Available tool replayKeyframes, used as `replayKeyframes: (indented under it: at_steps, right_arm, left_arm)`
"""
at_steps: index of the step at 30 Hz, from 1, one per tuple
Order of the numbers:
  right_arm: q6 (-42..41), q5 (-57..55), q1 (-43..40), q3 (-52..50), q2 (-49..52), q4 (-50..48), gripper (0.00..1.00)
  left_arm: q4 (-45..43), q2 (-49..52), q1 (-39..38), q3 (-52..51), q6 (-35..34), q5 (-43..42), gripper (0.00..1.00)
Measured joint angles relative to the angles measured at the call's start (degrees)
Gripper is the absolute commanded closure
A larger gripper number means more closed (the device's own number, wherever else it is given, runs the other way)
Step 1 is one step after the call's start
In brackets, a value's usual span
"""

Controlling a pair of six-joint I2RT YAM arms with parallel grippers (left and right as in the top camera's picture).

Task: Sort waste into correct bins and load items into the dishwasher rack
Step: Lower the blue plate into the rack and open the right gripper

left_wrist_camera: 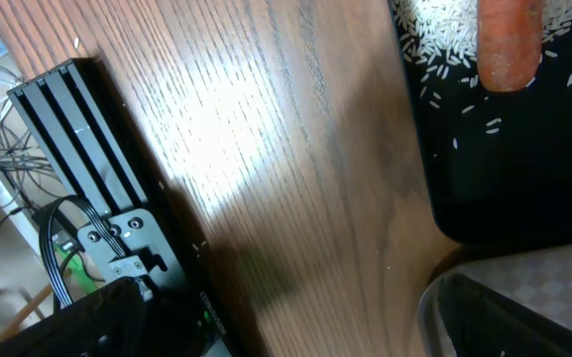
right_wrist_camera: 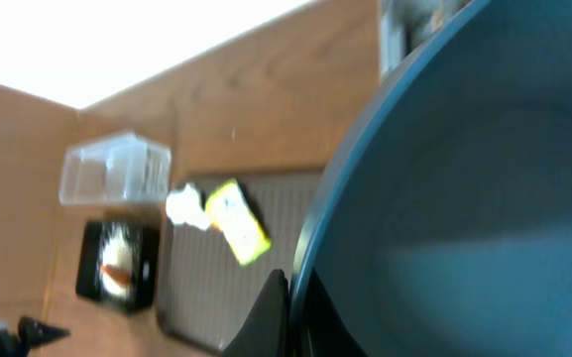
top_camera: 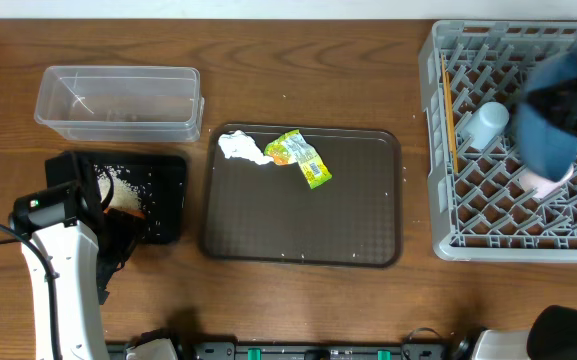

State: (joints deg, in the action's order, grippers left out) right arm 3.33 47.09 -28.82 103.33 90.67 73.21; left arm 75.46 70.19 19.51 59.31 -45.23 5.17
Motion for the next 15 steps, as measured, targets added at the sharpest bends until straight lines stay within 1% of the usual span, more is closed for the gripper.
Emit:
replayKeyframes:
  at_steps: [2,5,8,9,12,15]
  right_arm:
    - [0.96,4.81,-4.35,-1.88,0.00,-3.45,0.99]
    - [2.05,13.00,-10.21,-7.13,0.00,-11.10,0.99]
    - [2.54,20.26,-14.58,-14.16,0.02,-21.31,0.99]
    - [2.60,21.97,-15.47,-15.87,0.15,-23.69,0.99]
    - [1.05,29.05,-18.10,-21.51,1.44,-35.95,0.99]
    - [-1.49,33.94,-19.54,-23.47,4.55,-43.41,0.99]
  left_arm:
    - [0.00,0.00,0.00,0.00,0.00,0.00,0.02]
    - [0.00,0.00,0.00,0.00,0.00,0.00,0.02]
    - [0.00,0.00,0.00,0.00,0.00,0.00,0.02]
    - [0.00,0.00,0.00,0.00,0.00,0.00,0.02]
    - [0.02,0.00,0.00,0.00,0.00,0.00,0.02]
    - [0.02,0.00,0.00,0.00,0.00,0.00,0.02]
